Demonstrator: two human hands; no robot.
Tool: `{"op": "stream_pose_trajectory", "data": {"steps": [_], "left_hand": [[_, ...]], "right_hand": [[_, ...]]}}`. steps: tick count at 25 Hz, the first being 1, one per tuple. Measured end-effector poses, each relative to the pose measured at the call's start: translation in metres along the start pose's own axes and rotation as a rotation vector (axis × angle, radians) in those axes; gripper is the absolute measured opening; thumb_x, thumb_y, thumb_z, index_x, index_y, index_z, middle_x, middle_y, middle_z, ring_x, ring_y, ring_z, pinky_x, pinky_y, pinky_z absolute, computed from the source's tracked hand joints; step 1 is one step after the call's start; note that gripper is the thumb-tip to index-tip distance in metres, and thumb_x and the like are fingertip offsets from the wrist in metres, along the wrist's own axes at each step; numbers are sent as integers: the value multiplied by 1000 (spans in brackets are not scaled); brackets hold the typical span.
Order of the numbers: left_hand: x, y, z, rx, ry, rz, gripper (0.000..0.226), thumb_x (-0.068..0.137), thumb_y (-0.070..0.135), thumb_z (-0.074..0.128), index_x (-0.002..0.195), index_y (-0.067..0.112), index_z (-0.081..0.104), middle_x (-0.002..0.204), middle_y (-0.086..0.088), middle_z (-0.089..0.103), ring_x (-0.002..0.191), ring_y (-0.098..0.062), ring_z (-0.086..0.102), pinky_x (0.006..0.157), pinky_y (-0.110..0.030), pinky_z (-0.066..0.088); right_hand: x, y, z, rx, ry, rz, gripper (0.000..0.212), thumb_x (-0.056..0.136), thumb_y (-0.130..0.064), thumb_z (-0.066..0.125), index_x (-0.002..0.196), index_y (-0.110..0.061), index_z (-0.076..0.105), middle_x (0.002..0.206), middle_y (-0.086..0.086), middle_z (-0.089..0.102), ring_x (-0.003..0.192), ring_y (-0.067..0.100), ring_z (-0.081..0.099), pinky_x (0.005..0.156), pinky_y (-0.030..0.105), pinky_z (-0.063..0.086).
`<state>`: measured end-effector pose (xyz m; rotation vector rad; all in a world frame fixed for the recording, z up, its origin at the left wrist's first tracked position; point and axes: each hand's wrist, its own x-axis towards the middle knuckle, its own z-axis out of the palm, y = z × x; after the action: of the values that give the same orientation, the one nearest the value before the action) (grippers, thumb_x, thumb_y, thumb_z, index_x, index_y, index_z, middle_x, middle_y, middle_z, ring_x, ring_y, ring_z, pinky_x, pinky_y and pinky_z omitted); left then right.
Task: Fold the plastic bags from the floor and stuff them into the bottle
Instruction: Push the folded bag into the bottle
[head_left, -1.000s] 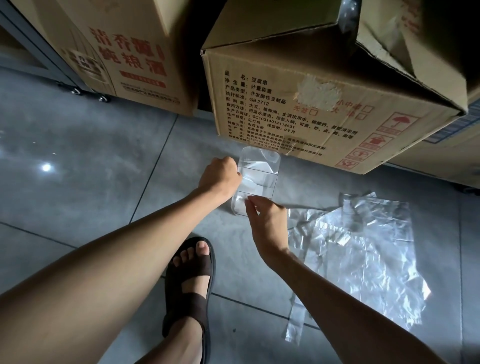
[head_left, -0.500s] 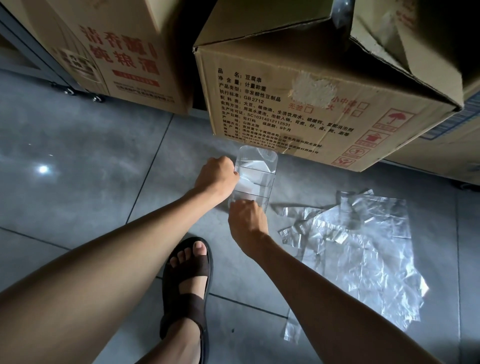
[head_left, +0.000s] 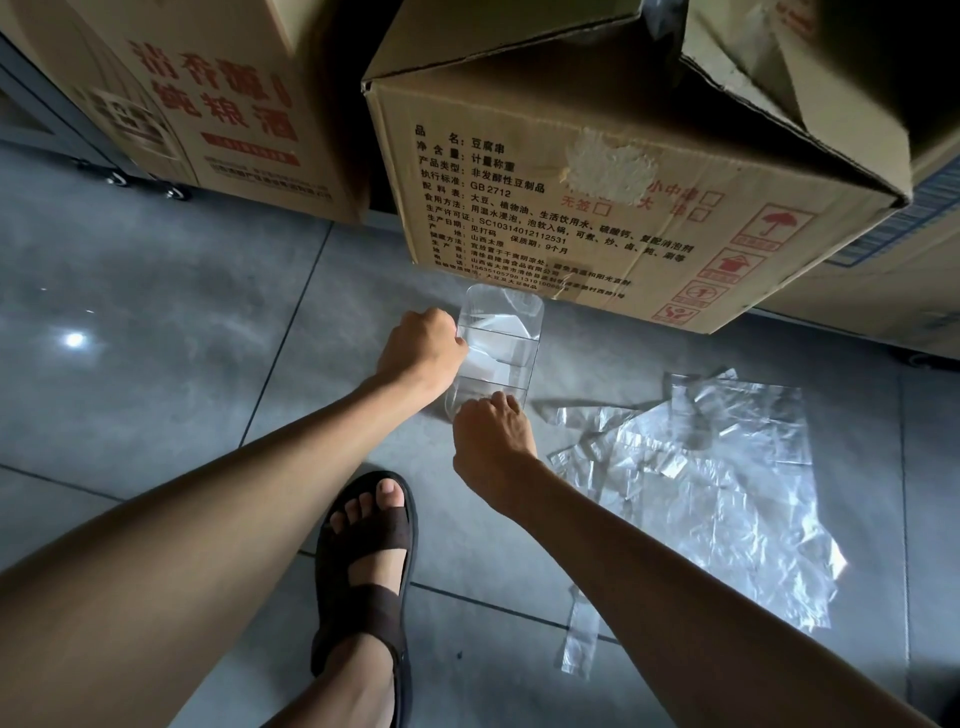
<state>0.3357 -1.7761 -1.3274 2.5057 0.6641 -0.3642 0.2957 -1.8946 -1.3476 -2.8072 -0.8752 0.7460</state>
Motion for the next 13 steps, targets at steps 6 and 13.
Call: {"op": "stream_pose_trajectory", "data": {"steps": [6, 13], "left_hand": [[0, 0, 1, -5, 0, -9, 23, 93, 20, 54, 88, 3, 68, 90, -22, 71, 84, -38, 71, 81, -44, 59], [-2, 0, -1, 5, -14, -24, 23, 93, 20, 51, 83, 6, 65, 89, -21, 71, 82, -39, 70, 80, -45, 59]], "right_hand": [[-2, 9, 2, -92, -23, -114, 41, 85, 2, 60, 125, -2, 54, 125, 15, 59, 117, 30, 55, 102, 34, 37], [-4, 12, 7, -73, 33, -146, 46, 82, 4, 60, 127, 2, 50, 126, 18, 56, 118, 32, 53, 103, 35, 39]]}}
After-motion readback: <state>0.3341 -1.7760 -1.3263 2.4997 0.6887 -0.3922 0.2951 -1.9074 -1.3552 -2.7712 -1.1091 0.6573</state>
